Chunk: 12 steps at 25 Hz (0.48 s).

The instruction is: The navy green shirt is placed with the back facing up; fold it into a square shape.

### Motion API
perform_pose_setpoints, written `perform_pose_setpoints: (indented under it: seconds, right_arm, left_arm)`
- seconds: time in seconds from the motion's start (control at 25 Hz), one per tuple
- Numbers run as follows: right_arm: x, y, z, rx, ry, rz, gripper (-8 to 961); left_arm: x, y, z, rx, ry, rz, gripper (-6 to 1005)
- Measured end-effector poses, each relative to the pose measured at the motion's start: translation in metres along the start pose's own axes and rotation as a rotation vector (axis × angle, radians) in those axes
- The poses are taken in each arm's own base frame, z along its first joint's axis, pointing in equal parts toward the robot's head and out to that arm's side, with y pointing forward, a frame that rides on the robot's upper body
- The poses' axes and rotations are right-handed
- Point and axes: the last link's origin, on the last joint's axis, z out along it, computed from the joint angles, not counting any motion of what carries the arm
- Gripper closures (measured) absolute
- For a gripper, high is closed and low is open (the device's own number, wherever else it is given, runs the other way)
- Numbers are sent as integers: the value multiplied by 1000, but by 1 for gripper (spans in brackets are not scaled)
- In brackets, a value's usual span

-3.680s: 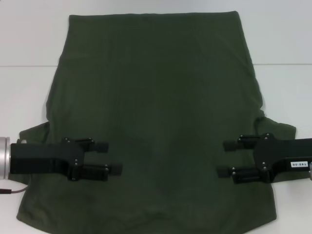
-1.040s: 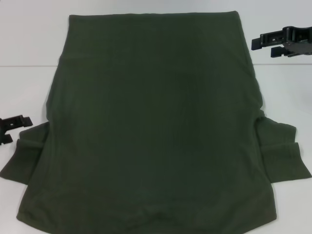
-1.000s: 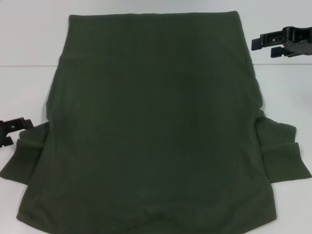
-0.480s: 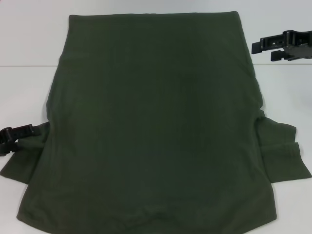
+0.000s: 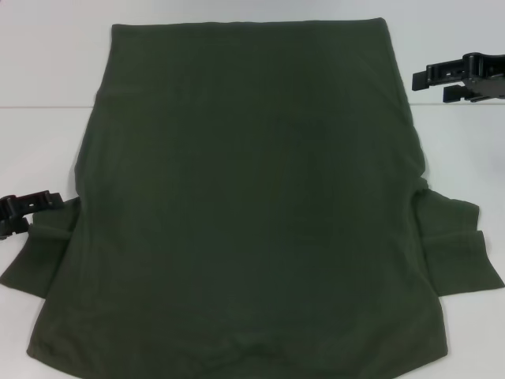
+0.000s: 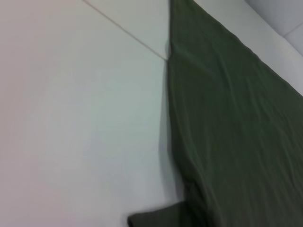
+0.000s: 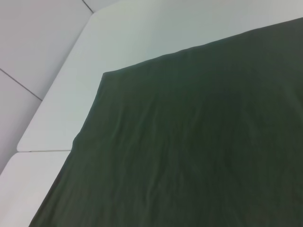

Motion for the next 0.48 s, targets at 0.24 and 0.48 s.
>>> perform_pose_setpoints:
  seconds: [0.24,0.48]
  right_arm:
    - [0,0,0,1,-1,-1,127]
    - [-1,1,-1,-1,-6,-2,127]
  left_arm:
    - [-4,-1,-3,-11,-14,17,66]
    - [-8,1,-2,-26,-26,20,66]
